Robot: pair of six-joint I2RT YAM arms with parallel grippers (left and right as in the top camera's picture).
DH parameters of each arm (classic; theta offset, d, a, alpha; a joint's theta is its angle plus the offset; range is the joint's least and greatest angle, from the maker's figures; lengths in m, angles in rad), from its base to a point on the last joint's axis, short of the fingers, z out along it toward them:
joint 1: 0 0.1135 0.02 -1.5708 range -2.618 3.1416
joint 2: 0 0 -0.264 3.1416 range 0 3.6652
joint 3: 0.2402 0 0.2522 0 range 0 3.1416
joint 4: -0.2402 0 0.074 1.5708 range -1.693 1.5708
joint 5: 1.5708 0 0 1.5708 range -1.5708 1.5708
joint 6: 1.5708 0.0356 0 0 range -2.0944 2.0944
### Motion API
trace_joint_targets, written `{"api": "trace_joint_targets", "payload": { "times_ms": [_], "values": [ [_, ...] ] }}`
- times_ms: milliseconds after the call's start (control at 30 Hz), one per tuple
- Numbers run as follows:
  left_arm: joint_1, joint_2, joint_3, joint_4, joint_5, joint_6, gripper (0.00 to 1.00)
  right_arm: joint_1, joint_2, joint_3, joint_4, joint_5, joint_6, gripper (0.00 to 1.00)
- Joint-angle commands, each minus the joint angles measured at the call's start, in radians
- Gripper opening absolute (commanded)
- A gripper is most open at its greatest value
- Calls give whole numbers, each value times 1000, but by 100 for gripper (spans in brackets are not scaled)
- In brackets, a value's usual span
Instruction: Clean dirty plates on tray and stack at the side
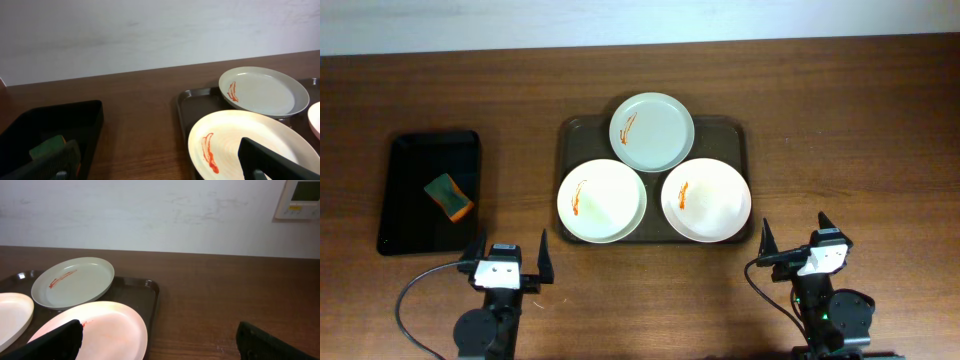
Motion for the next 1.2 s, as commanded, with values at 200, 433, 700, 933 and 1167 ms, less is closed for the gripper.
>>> {"api": "trace_joint_targets", "payload": {
  "times_ms": [200, 433, 700, 933, 1167],
  "values": [
    [5, -10, -7, 1, -7, -9, 99, -7, -4, -9, 0, 9, -3, 98],
    [5, -10, -7, 1, -7, -9, 99, -7, -4, -9, 0, 9, -3, 98],
    [5, -10, -7, 1, -8, -9, 99, -7, -4, -9, 0, 9, -3, 98],
    [5, -10, -7, 16, 10, -14, 99, -7, -4, -9, 0, 9, -3, 98],
    [5, -10, -6, 476, 295, -1, 99, -7, -4, -9, 0, 9, -3, 98]
  ]
}}
